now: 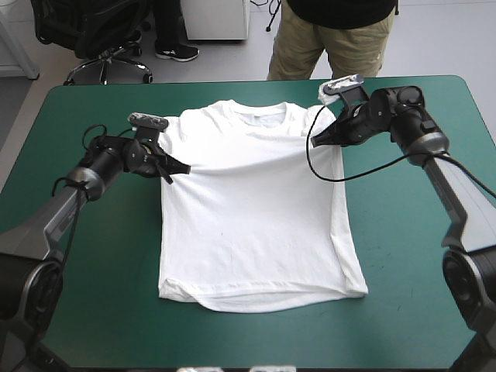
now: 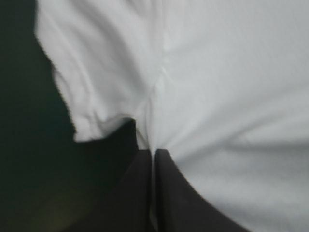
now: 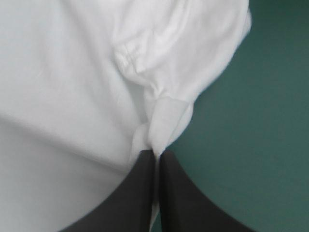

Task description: Fold the cloth

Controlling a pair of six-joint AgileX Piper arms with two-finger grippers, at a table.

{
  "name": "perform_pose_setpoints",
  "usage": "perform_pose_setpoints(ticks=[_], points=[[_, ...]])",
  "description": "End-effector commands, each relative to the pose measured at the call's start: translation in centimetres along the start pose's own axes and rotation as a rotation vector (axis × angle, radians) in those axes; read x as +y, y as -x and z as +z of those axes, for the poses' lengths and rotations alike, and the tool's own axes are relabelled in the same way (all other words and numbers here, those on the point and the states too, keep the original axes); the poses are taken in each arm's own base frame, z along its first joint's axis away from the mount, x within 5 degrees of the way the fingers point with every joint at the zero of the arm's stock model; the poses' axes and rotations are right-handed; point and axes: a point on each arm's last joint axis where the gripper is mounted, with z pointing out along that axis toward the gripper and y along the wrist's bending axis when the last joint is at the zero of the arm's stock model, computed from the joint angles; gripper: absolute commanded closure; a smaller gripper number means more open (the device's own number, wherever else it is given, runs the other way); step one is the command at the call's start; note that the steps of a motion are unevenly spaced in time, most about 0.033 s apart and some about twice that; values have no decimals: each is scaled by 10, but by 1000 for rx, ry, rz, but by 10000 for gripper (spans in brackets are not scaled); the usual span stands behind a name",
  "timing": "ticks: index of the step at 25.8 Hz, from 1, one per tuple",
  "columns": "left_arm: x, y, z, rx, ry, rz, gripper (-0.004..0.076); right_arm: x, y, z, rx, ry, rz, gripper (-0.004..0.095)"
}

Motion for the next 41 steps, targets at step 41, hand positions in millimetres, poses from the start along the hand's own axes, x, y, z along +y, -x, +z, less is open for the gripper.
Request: perform_pose_setpoints(ticks=[41], points=[[26, 128, -222, -1455, 278, 91, 731, -18, 70, -157, -1128, -339, -113, 925]])
